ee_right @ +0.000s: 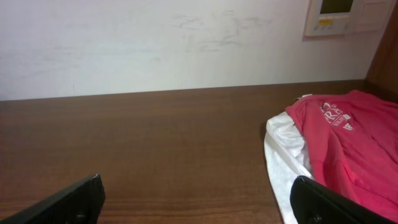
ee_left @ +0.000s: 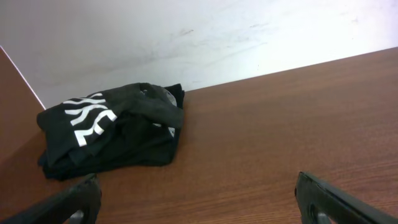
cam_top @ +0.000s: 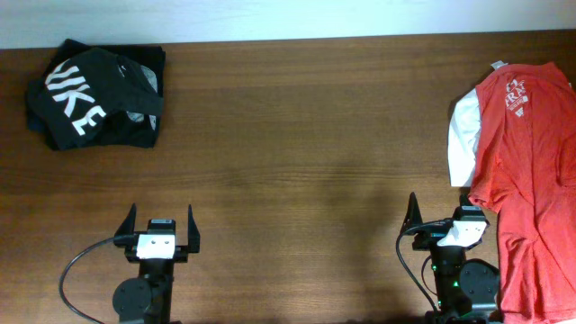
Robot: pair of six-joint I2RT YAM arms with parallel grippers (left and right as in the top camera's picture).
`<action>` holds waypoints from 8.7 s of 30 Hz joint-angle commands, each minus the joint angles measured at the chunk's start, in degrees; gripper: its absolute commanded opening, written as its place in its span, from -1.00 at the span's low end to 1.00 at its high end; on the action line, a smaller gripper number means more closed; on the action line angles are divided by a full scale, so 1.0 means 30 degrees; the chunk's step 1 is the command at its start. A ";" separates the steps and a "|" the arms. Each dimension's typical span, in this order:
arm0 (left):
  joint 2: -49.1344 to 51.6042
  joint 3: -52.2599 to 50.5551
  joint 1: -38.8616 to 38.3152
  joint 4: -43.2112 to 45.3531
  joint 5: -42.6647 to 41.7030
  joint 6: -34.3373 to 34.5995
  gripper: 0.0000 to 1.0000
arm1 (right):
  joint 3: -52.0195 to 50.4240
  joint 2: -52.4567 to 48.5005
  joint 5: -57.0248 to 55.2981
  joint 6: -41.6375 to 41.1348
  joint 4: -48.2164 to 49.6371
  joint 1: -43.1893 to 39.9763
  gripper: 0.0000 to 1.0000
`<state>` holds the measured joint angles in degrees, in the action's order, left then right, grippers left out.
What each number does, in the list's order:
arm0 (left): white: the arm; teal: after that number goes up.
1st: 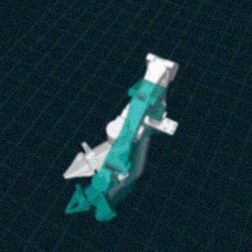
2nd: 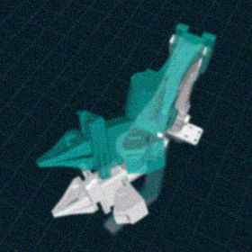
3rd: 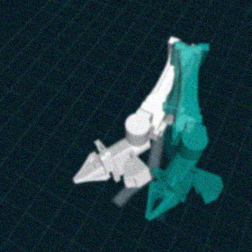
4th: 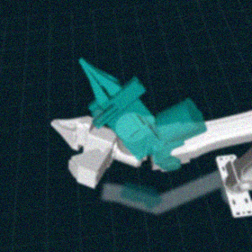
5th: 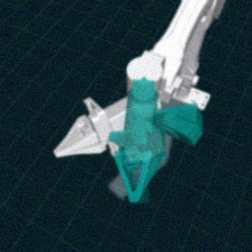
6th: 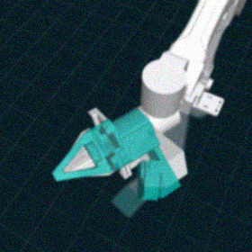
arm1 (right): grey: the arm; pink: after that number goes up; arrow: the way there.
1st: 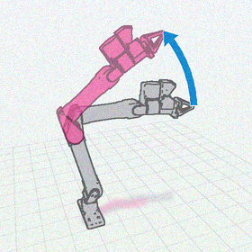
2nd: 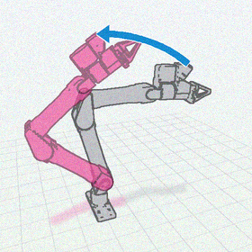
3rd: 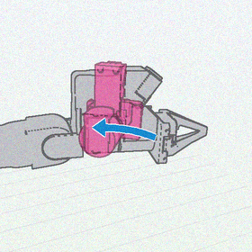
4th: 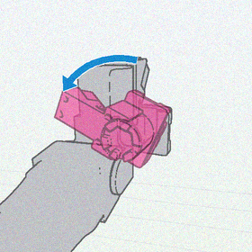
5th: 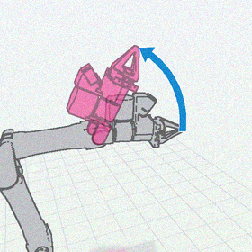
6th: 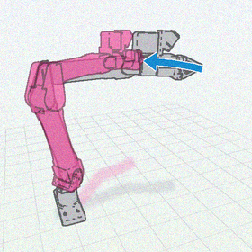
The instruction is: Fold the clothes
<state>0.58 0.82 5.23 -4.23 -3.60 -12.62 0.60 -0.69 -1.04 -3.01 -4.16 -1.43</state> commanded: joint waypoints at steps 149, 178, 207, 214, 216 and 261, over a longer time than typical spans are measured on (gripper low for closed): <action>-0.0080 -0.0102 0.0080 -0.0044 0.0066 0.0109 0.98 | 4.1055 -3.3011 0.4422 -0.1683 -2.2105 1.6473 -0.83; -0.0080 -0.0080 0.0044 0.1552 -1.4549 0.3490 0.98 | 3.7237 -3.3135 0.2696 -0.6171 -2.9631 -0.0117 0.97; 1.9504 2.1813 -0.1020 -2.2717 -0.4029 0.7227 0.98 | 3.6691 -3.3346 0.2696 -0.6171 -2.9463 -0.0153 0.97; 2.2505 2.1536 -0.4109 -2.7248 0.2076 1.3602 0.98 | 3.6691 -3.3346 0.2696 -0.6171 -2.9463 -0.0153 0.97; 2.2389 2.0975 -0.4109 -2.7037 0.1668 1.3784 0.98 | 3.6691 -3.3346 0.2696 -0.6171 -2.9463 -0.0153 0.97; 2.5645 1.1905 -0.4109 -1.7311 -0.0896 1.4841 -0.99 | 2.7030 -3.3361 0.4634 -0.2280 -1.8564 0.3767 0.68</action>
<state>77.43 36.69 -6.85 -56.07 -6.63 31.99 85.65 -101.51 11.11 -11.49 -65.89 7.09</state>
